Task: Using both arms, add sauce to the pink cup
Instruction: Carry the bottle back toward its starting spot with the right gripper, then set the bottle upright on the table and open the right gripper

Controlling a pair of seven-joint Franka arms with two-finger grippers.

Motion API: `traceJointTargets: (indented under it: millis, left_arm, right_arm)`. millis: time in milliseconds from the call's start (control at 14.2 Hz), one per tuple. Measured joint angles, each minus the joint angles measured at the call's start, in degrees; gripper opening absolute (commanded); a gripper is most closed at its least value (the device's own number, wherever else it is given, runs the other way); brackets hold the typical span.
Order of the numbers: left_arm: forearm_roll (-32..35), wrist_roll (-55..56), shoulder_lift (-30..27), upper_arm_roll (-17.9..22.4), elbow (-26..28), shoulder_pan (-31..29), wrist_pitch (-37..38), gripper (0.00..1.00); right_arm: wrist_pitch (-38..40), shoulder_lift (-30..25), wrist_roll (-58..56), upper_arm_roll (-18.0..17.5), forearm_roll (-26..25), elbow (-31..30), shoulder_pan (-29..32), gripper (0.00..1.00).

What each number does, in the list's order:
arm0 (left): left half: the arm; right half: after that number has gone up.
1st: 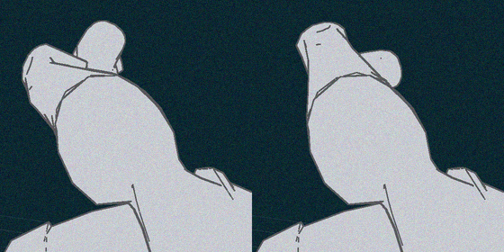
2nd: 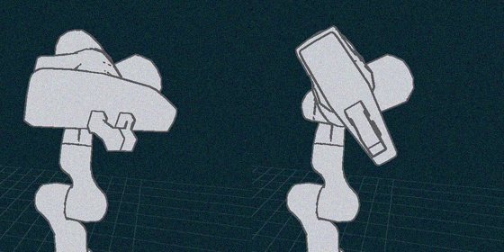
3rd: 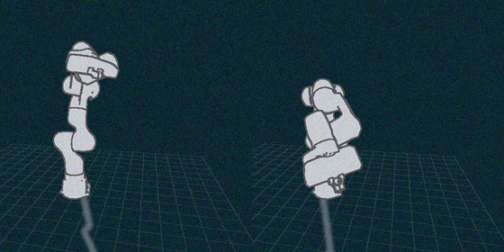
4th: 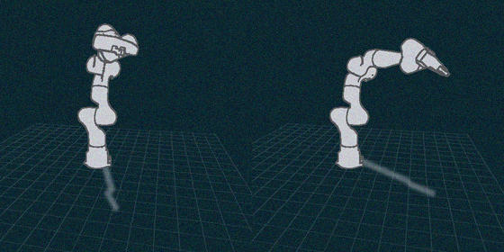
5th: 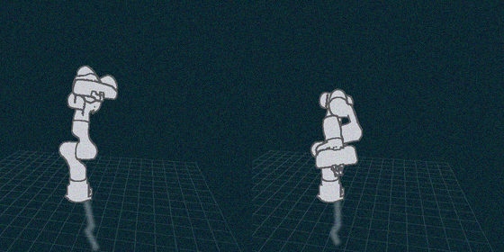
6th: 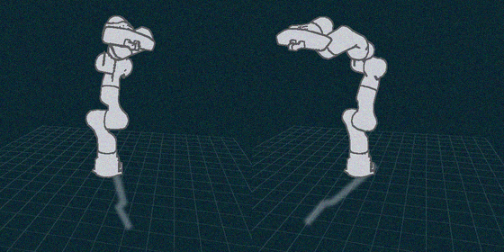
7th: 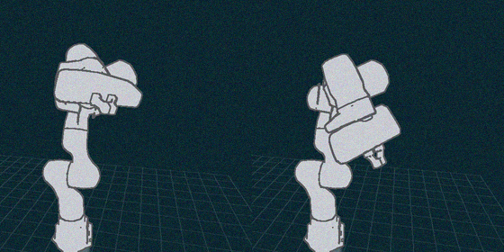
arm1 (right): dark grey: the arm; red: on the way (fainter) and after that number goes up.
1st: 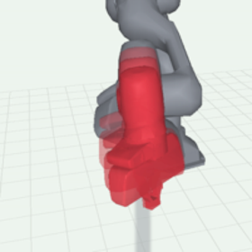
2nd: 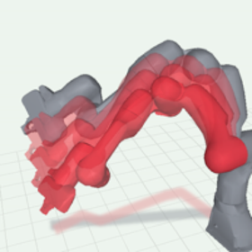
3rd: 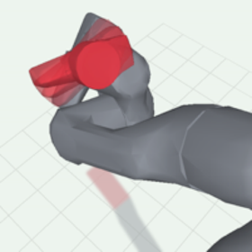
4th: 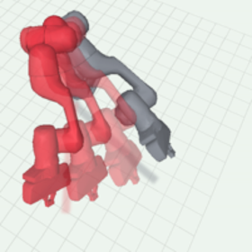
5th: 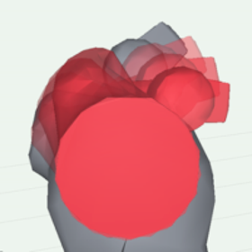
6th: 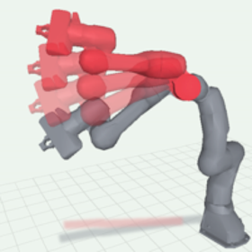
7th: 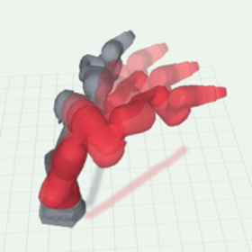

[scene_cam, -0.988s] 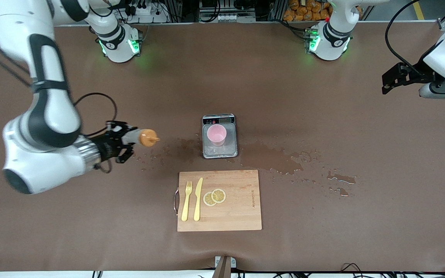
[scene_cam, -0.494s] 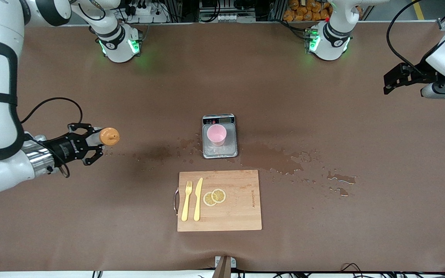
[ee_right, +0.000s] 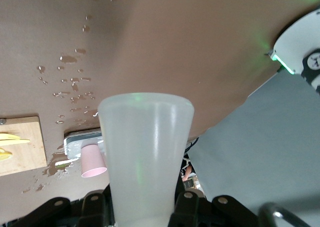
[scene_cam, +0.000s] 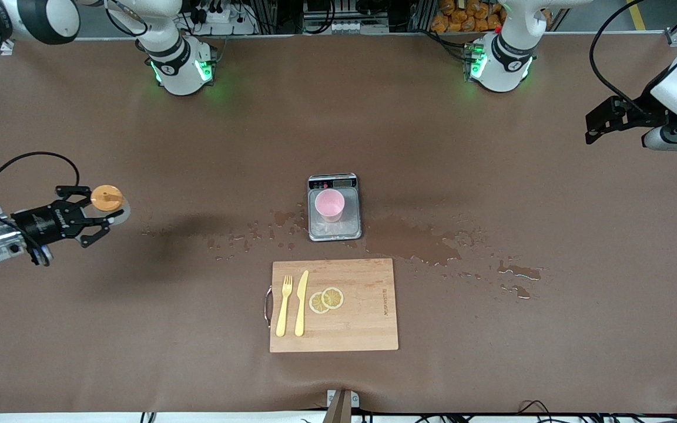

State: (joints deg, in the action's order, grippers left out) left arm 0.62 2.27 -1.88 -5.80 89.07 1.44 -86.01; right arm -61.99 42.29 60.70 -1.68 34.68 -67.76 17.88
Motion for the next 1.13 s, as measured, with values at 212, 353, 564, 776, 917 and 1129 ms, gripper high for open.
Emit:
traceJointTargets:
  millis: [212, 353, 564, 776, 917, 1129]
  left_arm:
    - [0.0, 0.0, 0.1, 0.0, 0.0, 0.0, 0.0, 1.00]
    - [0.0, 0.0, 0.1, 0.0, 0.0, 0.0, 0.0, 1.00]
    - [0.0, 0.0, 0.1, 0.1, 0.0, 0.0, 0.0, 1.00]
    - [0.0, 0.0, 0.2, 0.1, 0.0, 0.0, 0.0, 1.00]
    - [0.0, 0.0, 0.2, 0.1, 0.0, 0.0, 0.0, 1.00]
    - [0.0, 0.0, 0.2, 0.1, 0.0, 0.0, 0.0, 1.00]
  right_arm:
    - [-0.1, 2.5, -6.8, 0.0, 0.1, -0.5, 3.5, 0.00]
    - [-0.1, 4.8, -12.1, 0.0, 0.1, -0.8, 5.6, 0.00]
    - [-0.2, 9.2, -20.1, 0.0, 0.1, -1.0, 8.9, 0.00]
    - [-0.3, 12.4, -25.8, 0.0, 0.2, -1.0, 10.3, 0.00]
    - [-0.3, 14.2, -30.3, 0.0, 0.2, -1.7, 11.1, 0.00]
    - [-1.3, 15.8, -35.2, 0.1, 0.2, -4.2, 11.9, 0.00]
